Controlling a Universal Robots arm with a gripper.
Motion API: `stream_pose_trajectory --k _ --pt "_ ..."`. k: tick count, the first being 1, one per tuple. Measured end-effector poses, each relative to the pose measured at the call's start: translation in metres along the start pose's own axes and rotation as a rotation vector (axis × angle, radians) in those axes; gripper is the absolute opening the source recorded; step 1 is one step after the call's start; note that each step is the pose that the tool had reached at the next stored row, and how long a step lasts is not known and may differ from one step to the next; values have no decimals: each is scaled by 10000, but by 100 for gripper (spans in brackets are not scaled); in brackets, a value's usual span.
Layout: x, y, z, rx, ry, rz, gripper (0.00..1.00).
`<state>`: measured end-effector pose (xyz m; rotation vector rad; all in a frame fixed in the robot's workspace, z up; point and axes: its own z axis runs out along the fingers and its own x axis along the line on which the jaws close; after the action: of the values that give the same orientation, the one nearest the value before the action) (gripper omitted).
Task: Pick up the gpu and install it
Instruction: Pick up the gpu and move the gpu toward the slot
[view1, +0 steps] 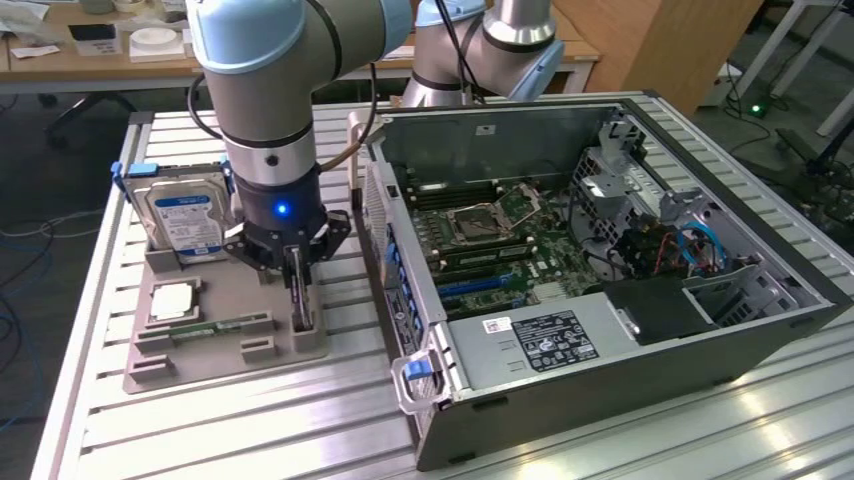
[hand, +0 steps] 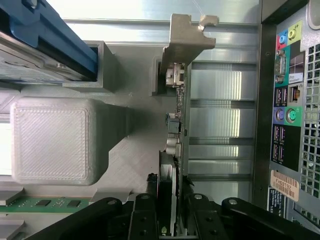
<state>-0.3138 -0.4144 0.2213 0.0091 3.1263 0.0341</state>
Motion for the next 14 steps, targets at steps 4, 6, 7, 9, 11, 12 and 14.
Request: stream_pose_trajectory --k 4,6,7,9,11,12,14 --pt "0 0 0 0 1 0 27" --pt "0 0 0 -1 1 -1 27" --pt "0 0 0 0 1 -1 27" --pt "0 0 0 -1 0 -1 27" --pt "0 0 0 0 1 -1 27" --pt "0 0 0 0 0 -1 27" --pt "0 0 0 0 1 -1 27"
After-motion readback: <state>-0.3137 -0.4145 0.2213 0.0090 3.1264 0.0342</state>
